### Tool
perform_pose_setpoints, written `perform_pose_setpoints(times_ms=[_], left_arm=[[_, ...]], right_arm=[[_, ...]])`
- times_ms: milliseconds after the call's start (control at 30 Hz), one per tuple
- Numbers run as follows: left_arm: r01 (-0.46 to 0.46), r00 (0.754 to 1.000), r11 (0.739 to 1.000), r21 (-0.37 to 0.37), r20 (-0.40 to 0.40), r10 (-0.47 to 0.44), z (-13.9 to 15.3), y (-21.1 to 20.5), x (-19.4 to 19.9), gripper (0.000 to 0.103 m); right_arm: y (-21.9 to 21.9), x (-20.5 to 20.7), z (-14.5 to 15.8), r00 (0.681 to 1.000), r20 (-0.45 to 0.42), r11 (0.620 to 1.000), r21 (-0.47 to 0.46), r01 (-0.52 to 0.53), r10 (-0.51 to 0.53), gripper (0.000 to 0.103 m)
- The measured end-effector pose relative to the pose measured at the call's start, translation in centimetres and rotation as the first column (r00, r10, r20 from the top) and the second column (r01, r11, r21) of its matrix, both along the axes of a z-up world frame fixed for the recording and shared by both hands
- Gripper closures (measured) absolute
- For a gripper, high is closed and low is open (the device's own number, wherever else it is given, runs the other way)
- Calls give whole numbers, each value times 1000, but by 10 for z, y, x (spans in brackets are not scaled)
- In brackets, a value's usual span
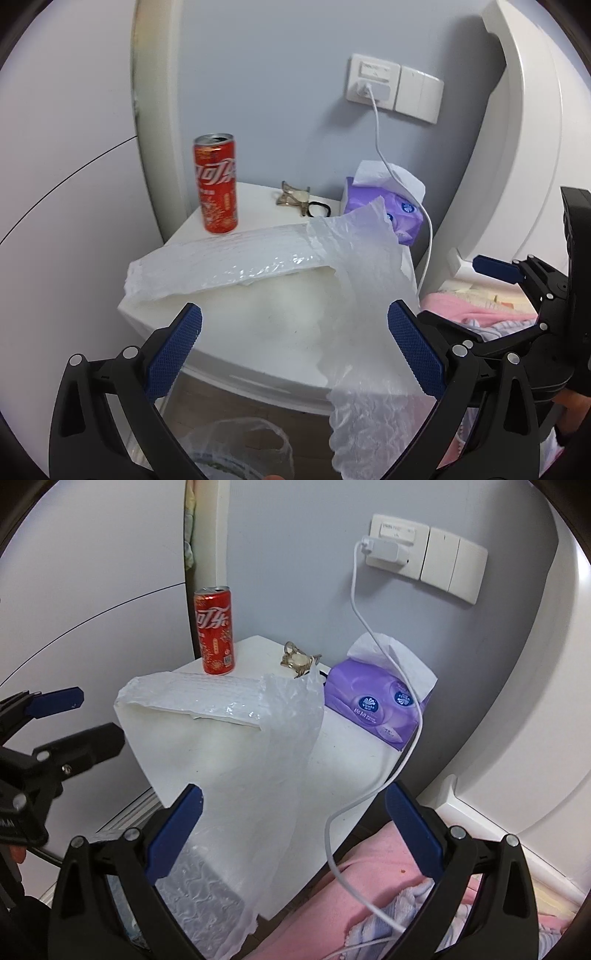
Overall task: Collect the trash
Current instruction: 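Close the right gripper on the hanging clear plastic sheet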
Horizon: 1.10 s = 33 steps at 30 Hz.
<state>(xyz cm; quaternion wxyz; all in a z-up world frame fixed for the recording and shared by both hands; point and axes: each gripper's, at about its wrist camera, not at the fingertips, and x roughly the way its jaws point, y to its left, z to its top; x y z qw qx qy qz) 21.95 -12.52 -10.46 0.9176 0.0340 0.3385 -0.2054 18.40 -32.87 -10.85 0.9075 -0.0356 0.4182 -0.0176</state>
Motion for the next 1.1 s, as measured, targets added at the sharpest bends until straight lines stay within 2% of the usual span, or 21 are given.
perform_pose_setpoints(times_ms=[433, 1100], left_arm=[[83, 996, 996, 33, -20, -82, -14, -34, 31, 5], [108, 993, 993, 44, -42, -106, -30, -45, 56, 5]], right_arm=[[-7, 31, -28, 998, -52, 999, 35, -18, 20, 7], [-7, 59, -51, 996, -75, 997, 74, -38, 43, 7]])
